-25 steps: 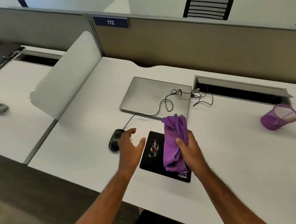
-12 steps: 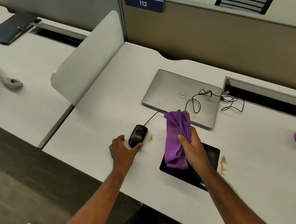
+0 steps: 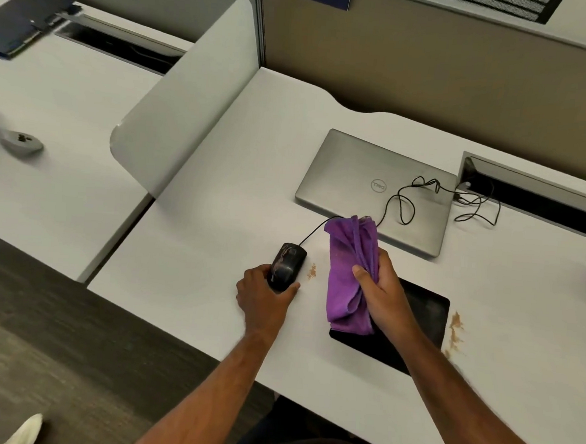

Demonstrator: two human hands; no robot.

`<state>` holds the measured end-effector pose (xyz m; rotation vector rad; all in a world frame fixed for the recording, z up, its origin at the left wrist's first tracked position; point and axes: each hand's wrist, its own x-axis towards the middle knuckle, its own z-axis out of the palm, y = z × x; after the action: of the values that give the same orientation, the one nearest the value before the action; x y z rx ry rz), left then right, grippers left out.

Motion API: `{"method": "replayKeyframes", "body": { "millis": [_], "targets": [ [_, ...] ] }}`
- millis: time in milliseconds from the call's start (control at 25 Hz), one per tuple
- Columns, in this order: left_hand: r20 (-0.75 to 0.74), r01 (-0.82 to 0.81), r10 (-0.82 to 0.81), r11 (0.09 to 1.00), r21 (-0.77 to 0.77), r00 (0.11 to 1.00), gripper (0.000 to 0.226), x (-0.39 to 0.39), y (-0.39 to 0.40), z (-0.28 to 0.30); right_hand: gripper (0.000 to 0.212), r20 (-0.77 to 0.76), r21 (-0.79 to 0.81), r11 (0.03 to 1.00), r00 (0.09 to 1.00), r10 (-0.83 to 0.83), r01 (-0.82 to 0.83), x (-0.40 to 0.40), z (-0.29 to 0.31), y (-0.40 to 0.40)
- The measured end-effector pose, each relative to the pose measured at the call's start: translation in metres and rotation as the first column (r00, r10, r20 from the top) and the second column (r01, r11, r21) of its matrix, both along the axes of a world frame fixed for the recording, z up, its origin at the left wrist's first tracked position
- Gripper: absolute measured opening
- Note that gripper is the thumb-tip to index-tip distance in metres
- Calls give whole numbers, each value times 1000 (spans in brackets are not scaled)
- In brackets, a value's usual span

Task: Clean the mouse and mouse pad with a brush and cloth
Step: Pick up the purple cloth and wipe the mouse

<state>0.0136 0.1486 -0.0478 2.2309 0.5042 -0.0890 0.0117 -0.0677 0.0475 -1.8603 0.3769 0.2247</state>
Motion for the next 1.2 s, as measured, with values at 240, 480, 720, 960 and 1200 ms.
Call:
{"method": "replayKeyframes", "body": {
  "millis": [240, 480, 720, 960, 1200],
  "targets": [
    [80, 1, 5, 996, -86, 997, 68, 2, 5, 11, 40, 43, -82, 995, 997, 65, -62, 8, 13, 8],
    [247, 19, 24, 985, -169, 969, 69, 12, 13, 37, 47, 130, -343, 890, 924, 361, -300, 28, 38, 36],
    [370, 109, -33, 976, -187, 928, 74, 19, 16, 52, 62, 176, -712, 530, 614, 769, -461, 45, 52, 75],
    [247, 86, 25, 900, -427, 969, 84, 16, 25, 58, 52, 161, -798, 414, 507, 847, -438, 40, 47, 84],
    [280, 58, 142, 797, -602, 949, 80, 20, 18, 75, 50, 188, -872, 382, 511, 839, -307, 48, 44, 86]
  ]
}}
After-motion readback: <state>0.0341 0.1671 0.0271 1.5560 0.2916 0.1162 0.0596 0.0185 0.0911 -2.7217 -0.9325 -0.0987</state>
